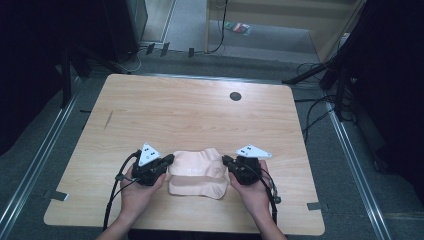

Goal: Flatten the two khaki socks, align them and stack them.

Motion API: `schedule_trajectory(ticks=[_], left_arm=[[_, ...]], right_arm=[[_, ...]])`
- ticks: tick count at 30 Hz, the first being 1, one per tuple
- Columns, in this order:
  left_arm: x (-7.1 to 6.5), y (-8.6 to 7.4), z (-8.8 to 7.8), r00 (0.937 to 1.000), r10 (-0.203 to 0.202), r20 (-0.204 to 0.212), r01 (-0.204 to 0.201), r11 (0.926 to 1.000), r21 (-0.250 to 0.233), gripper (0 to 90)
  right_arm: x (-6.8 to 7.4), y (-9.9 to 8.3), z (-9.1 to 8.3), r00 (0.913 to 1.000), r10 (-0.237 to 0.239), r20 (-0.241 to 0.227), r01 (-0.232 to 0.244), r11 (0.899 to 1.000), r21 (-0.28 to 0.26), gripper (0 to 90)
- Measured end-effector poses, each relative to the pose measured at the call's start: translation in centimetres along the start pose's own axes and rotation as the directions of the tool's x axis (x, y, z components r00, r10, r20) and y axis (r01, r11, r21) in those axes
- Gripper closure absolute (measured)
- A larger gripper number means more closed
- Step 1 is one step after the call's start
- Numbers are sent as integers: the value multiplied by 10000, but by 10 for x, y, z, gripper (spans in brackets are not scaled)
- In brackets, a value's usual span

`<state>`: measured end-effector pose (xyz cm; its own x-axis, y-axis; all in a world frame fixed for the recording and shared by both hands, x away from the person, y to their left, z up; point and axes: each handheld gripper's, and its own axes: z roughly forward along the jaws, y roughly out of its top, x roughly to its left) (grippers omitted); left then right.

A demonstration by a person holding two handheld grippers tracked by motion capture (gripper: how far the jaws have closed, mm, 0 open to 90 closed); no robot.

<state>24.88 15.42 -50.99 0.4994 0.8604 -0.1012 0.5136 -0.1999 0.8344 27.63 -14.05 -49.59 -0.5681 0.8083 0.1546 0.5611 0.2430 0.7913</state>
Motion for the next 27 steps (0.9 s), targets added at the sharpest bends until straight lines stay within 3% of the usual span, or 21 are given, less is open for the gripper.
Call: schedule_trajectory(ticks=[14,21,27], left_arm=[[-19,-18,-15,9984,208,518,-226,9992,332,900],[-23,-26,-14,9983,295,508,-319,9984,459,899],[-24,-32,-7,9983,452,374,-476,9967,652,899]], right_arm=[[12,-27,-22,9997,-10,-227,15,9997,257,880],[16,-39,-24,9994,1,-343,12,9993,376,880],[15,-44,-19,9998,-61,-179,70,9988,489,880]])
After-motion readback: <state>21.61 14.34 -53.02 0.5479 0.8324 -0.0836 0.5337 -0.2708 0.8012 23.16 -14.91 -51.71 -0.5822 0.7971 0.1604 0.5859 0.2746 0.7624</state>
